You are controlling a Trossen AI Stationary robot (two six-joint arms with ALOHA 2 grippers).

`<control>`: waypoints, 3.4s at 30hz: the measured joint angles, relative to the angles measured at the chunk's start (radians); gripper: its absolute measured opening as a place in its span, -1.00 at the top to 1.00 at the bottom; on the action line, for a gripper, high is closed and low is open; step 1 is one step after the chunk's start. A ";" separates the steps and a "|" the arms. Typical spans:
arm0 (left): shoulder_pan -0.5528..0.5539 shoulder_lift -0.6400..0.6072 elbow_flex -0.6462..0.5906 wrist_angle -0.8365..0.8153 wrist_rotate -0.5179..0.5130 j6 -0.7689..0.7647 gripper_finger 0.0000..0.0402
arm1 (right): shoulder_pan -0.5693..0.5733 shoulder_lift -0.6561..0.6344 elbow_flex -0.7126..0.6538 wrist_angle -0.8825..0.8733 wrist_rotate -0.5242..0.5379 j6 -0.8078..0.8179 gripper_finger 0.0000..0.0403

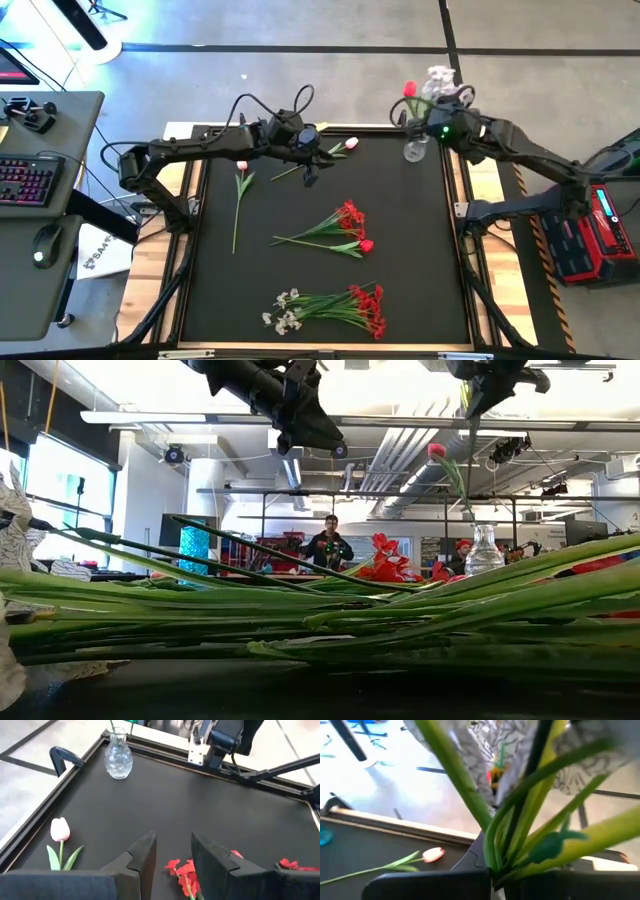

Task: Sort flowers into vase by color
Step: Put the top white flowers into the transparent vase, then put the white flowers into the transparent vase

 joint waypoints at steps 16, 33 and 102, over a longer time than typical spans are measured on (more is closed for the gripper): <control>0.001 0.000 0.000 -0.103 -0.327 0.049 0.45 | -0.260 0.019 -0.062 0.064 -0.145 -0.144 1.00; 0.001 0.006 0.000 -0.131 -0.369 0.107 0.45 | -0.324 0.011 -0.140 0.179 -0.246 -0.213 1.00; -0.259 0.150 -0.007 -0.393 0.057 0.111 0.45 | 0.828 0.408 0.002 0.184 -0.445 0.701 -0.01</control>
